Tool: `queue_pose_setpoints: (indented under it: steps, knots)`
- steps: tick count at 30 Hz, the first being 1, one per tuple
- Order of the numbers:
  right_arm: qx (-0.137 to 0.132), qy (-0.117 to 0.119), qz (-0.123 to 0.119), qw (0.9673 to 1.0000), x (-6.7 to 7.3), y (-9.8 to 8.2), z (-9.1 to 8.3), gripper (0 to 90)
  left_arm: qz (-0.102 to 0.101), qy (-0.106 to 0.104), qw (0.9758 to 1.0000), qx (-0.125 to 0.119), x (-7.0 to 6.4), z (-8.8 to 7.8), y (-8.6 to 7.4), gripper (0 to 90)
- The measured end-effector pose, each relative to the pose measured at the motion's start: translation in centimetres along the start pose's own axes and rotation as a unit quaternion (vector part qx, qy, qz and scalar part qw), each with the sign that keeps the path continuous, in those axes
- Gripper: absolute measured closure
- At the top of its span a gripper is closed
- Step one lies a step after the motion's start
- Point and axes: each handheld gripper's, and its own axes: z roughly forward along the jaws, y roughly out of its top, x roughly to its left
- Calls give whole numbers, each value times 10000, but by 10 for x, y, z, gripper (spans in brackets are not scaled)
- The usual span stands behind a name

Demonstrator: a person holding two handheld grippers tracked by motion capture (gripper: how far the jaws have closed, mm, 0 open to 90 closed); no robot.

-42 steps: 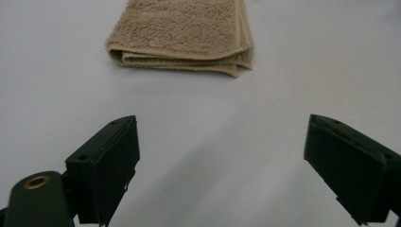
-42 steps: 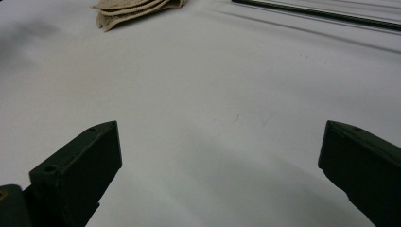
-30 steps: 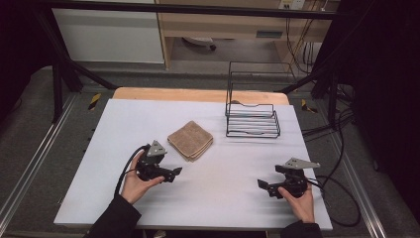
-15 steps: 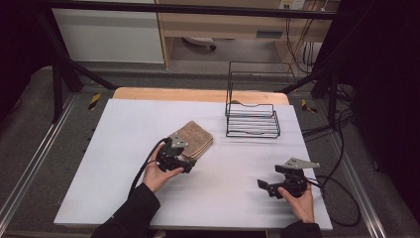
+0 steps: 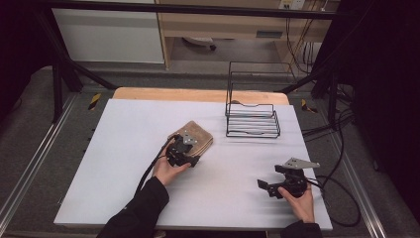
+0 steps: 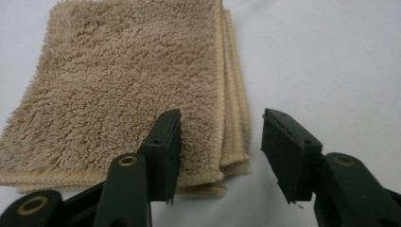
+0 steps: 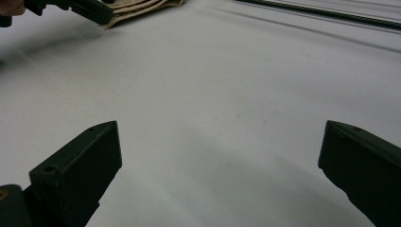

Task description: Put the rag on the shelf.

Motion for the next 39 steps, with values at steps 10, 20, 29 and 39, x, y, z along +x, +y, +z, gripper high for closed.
queue_pose_setpoints:
  steps: [10,20,29,39]
  knots:
    - [-2,2,8,10000,0,0,0,9,145,111,9998,85,3,6,1,556]
    - [-5,9,17,10000,0,0,0,9,149,180,9996,161,4,8,3,634]
    - [-3,17,-2,10000,0,0,0,9,221,186,9993,256,5,9,6,720]
    - [3,18,10,10000,0,0,0,9,278,134,9990,335,11,9,9,806]
